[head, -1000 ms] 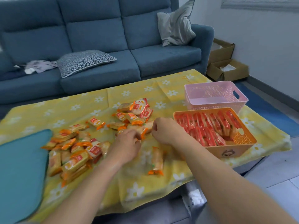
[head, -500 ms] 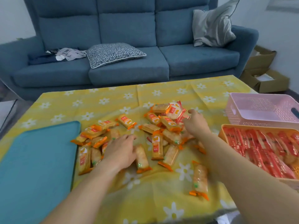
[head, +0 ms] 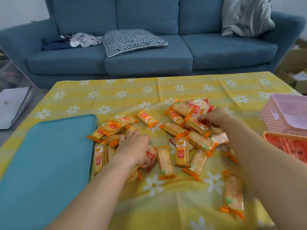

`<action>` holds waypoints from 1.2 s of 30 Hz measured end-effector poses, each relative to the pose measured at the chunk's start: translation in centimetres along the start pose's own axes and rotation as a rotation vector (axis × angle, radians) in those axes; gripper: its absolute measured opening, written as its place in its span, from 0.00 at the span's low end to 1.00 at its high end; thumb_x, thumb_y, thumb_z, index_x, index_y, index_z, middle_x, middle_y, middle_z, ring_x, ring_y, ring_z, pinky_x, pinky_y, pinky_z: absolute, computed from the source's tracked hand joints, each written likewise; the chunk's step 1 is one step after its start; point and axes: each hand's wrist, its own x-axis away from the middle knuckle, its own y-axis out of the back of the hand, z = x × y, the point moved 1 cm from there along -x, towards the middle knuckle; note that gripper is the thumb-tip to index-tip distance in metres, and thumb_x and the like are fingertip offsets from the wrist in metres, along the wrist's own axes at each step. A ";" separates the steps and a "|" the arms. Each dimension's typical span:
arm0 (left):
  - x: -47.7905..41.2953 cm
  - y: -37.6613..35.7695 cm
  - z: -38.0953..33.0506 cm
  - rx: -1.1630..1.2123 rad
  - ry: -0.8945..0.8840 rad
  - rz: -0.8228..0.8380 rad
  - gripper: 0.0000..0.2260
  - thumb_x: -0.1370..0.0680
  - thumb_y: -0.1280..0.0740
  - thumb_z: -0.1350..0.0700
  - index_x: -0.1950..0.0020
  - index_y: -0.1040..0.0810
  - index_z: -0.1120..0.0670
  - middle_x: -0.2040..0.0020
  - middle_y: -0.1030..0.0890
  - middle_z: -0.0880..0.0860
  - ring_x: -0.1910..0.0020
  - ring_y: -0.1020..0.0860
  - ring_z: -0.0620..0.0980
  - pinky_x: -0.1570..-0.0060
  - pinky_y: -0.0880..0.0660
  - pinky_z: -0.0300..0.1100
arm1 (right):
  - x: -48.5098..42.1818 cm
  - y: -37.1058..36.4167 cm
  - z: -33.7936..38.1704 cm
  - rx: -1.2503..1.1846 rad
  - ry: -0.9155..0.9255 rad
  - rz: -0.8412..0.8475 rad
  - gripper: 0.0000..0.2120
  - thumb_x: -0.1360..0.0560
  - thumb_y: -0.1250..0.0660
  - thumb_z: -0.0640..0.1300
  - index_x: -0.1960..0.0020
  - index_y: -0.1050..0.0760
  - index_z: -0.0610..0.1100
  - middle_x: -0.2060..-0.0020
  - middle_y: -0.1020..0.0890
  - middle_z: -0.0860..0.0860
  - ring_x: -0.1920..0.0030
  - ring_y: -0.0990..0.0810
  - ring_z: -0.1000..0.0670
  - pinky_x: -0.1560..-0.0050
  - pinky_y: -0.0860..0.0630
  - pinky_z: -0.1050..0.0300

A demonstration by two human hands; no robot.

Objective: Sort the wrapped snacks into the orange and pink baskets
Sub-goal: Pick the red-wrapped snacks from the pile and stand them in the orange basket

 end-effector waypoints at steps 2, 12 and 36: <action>0.1 0.5 0.3 0.010 0.023 -0.036 0.31 0.32 0.24 0.38 0.31 0.27 0.43 0.33 0.32 0.52 0.30 0.36 0.57 0.34 0.36 0.53 | 0.5 0.1 0.7 -0.051 0.079 -0.049 0.25 0.37 0.16 0.44 0.47 0.22 0.34 0.60 0.18 0.44 0.64 0.21 0.47 0.66 0.25 0.54; 1.4 5.2 -0.9 1.483 -0.087 -0.381 0.16 0.34 0.21 0.40 0.53 0.16 0.47 0.54 0.13 0.46 0.51 0.16 0.47 0.53 0.23 0.39 | 9.8 -1.6 4.9 -0.210 0.508 0.156 0.26 0.29 0.23 0.38 0.35 0.30 0.48 0.47 0.18 0.44 0.52 0.17 0.48 0.50 0.17 0.50; -2.5 2.2 -1.3 2.060 0.331 -0.030 0.13 0.29 0.22 0.56 0.46 0.19 0.55 0.57 0.13 0.55 0.56 0.15 0.54 0.60 0.18 0.46 | -7.2 -1.1 3.5 0.524 0.093 -0.106 0.24 0.29 0.24 0.59 0.57 0.25 0.39 0.53 0.20 0.41 0.39 0.24 0.40 0.49 0.28 0.50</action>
